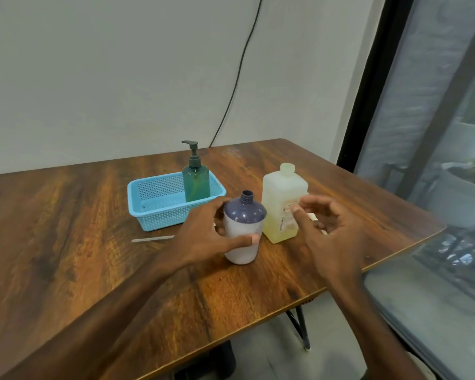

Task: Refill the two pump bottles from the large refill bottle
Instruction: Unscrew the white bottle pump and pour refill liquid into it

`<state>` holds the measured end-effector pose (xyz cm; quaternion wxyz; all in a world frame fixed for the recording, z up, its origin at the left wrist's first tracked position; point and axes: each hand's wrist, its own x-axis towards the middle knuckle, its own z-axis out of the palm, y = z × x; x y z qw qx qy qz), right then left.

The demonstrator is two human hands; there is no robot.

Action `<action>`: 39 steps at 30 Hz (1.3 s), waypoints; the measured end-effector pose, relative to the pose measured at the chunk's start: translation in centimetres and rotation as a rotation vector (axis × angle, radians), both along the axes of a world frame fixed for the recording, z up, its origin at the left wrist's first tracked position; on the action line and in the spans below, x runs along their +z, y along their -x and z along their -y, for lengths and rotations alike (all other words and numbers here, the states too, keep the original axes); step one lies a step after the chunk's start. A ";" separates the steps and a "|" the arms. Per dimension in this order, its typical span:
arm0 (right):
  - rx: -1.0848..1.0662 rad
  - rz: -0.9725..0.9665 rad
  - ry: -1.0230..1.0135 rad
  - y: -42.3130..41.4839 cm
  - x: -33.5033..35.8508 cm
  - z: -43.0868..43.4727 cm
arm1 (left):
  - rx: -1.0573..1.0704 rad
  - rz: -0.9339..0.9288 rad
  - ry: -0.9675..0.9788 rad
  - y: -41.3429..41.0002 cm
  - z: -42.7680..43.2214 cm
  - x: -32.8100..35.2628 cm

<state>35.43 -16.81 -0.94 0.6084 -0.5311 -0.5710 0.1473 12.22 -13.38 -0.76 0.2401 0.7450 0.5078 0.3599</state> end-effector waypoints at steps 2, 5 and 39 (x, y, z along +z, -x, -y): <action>-0.070 0.018 0.069 -0.6 -0.5 -1.2 | 0.002 0.022 -0.013 -0.3 -0.5 -0.3; -0.014 0.131 0.262 -0.4 -1.1 -3.1 | -0.011 0.038 0.004 -0.6 -1.2 -0.7; -0.044 0.503 0.217 -1.4 1.4 -0.1 | 0.007 0.227 -0.160 0.1 1.9 -1.2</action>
